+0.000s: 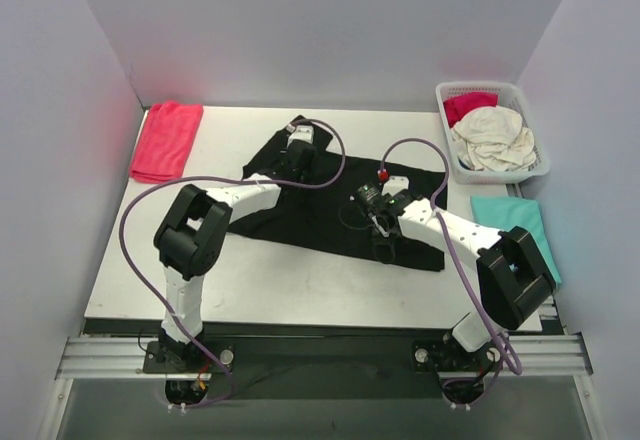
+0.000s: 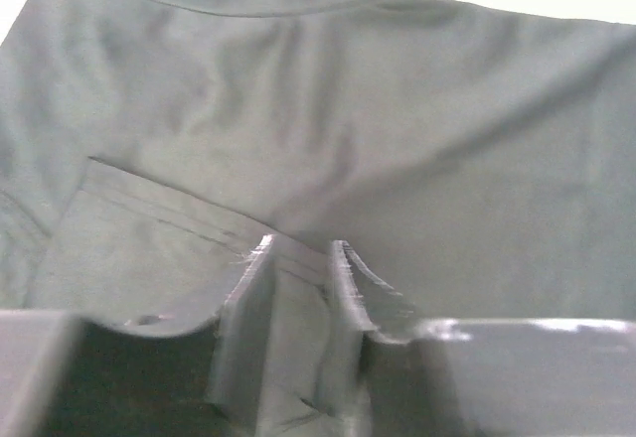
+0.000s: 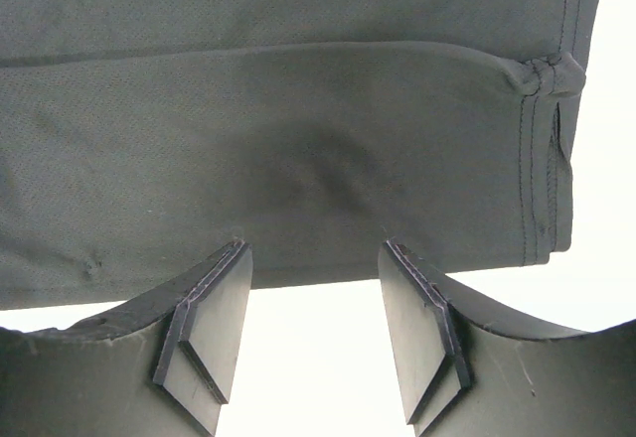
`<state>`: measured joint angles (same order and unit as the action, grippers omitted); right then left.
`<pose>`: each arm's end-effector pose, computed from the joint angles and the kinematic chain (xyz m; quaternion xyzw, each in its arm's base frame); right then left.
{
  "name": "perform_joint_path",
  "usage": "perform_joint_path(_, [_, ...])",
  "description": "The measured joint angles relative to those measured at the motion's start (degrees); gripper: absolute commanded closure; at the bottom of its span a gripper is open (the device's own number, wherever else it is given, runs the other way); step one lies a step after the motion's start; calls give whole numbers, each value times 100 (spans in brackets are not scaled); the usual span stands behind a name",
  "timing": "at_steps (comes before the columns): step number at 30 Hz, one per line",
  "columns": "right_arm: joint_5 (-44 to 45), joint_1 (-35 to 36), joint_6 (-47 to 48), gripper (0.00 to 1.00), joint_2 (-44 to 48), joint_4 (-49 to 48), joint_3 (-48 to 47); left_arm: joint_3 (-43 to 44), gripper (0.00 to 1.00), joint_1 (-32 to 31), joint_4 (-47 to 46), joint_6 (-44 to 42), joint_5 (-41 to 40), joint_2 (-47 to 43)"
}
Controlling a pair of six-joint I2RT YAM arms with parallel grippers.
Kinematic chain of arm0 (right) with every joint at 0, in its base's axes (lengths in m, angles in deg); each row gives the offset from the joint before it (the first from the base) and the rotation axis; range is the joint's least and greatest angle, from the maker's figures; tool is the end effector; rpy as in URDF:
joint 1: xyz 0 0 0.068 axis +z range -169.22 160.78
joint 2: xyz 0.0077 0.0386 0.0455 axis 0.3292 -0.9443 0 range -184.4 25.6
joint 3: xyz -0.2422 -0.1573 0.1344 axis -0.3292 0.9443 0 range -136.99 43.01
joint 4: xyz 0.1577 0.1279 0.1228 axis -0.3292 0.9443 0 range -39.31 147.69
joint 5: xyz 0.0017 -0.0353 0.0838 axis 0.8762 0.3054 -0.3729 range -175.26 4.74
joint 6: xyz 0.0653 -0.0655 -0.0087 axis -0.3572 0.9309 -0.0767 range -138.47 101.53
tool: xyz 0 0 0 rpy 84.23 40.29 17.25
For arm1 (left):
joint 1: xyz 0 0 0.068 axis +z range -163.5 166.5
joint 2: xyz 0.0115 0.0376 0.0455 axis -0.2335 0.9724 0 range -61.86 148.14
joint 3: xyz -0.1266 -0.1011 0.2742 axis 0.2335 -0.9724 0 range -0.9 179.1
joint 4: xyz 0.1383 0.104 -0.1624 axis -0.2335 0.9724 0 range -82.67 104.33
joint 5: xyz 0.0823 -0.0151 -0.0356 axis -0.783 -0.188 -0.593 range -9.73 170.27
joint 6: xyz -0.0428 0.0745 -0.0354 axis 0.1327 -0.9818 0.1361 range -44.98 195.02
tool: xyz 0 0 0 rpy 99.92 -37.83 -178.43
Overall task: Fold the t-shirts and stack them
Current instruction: Fold the flattened tshirt in 1/3 of the way
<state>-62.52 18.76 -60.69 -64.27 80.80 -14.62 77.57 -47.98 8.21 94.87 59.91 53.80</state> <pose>0.2617 0.1633 0.2246 0.0823 0.9496 0.0045 0.3025 0.4166 -0.2507 0.2152 0.0359 0.8876 -0.0553 0.4559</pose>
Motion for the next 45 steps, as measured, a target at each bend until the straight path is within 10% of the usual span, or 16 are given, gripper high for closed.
perform_joint_path(17, [37, -114, 9, 44, -186, 2, -9, -1738, 46, 140, 741, 970, -1285, -1668])
perform_joint_path(45, [-1167, -407, -219, 46, 87, -1390, 1198, -3298, 47, 1172, 1888, 2420, -437, -2682])
